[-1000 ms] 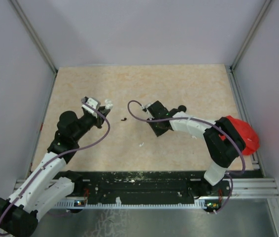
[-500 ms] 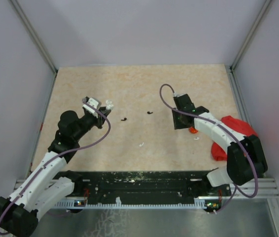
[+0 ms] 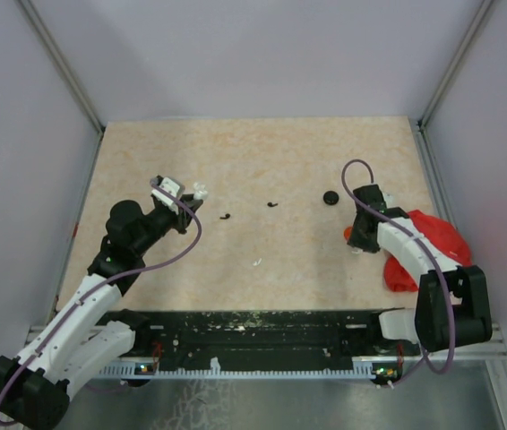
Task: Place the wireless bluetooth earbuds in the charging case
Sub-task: Pick up the earbud from the center of the board, then place the earbud in the charging case.
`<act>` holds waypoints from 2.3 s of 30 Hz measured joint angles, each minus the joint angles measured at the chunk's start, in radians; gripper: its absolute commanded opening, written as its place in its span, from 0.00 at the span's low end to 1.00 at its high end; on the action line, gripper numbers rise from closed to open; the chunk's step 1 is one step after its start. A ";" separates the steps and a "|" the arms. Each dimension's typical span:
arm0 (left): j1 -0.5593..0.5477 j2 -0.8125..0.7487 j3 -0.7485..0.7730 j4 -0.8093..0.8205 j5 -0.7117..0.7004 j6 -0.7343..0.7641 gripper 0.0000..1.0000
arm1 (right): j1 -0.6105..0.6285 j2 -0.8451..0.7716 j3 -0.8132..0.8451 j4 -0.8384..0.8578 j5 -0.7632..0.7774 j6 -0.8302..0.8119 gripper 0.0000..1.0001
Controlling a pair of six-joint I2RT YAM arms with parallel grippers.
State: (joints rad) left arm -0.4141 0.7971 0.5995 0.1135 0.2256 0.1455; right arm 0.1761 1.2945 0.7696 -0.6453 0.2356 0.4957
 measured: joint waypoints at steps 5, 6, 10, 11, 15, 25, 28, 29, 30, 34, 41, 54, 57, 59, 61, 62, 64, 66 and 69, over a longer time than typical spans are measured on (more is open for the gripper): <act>0.000 0.000 0.000 0.000 0.005 0.000 0.01 | -0.038 0.002 -0.027 0.016 0.007 0.023 0.32; 0.000 0.000 0.000 0.000 0.006 0.000 0.01 | -0.043 0.003 -0.030 0.023 0.008 0.025 0.32; 0.000 0.000 0.000 0.000 0.009 -0.002 0.01 | -0.052 0.028 -0.031 0.061 0.007 0.025 0.29; 0.000 0.000 0.000 0.000 0.010 -0.003 0.01 | -0.053 0.037 -0.031 0.071 0.006 0.025 0.29; 0.000 0.000 0.000 0.000 0.011 -0.007 0.01 | -0.056 0.069 -0.031 0.103 0.005 0.025 0.29; 0.000 0.000 0.000 0.000 0.023 -0.010 0.01 | -0.067 0.106 -0.064 0.136 -0.014 0.025 0.26; 0.000 0.001 0.000 0.000 0.027 -0.010 0.01 | -0.068 0.106 -0.064 0.138 -0.016 0.025 0.26; 0.000 0.001 0.000 0.000 0.028 -0.010 0.01 | -0.068 0.106 -0.064 0.138 -0.017 0.025 0.25; 0.000 0.001 0.000 0.000 0.029 -0.010 0.01 | -0.068 0.106 -0.064 0.138 -0.017 0.025 0.23; 0.000 0.002 0.000 0.000 0.031 -0.010 0.01 | -0.068 0.106 -0.064 0.138 -0.020 0.021 0.18; 0.000 0.027 0.000 0.011 0.076 -0.015 0.01 | -0.059 0.071 -0.064 0.130 -0.057 0.013 0.15; -0.009 0.085 -0.023 0.156 0.195 -0.108 0.01 | 0.209 0.023 0.177 0.088 0.040 -0.068 0.13; -0.025 0.096 -0.043 0.215 0.213 -0.130 0.01 | 0.289 0.011 0.237 0.097 0.087 -0.116 0.13; -0.039 0.103 -0.053 0.248 0.224 -0.139 0.01 | 0.340 0.000 0.268 0.110 0.114 -0.159 0.13; -0.051 0.116 -0.055 0.280 0.240 -0.148 0.01 | 0.381 -0.011 0.287 0.130 0.136 -0.199 0.13; -0.055 0.121 -0.055 0.295 0.247 -0.150 0.01 | 0.401 -0.017 0.295 0.139 0.148 -0.220 0.13; -0.063 0.132 -0.056 0.330 0.262 -0.156 0.01 | 0.436 -0.027 0.311 0.155 0.166 -0.262 0.13; -0.069 0.143 -0.059 0.365 0.278 -0.159 0.01 | 0.477 -0.042 0.321 0.182 0.187 -0.312 0.13; -0.080 0.161 -0.062 0.417 0.307 -0.166 0.01 | 0.541 -0.068 0.327 0.229 0.211 -0.385 0.12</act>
State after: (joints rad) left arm -0.4938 0.9581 0.5377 0.5308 0.5331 -0.0200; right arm 0.7166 1.2270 1.0969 -0.4164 0.4461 0.1108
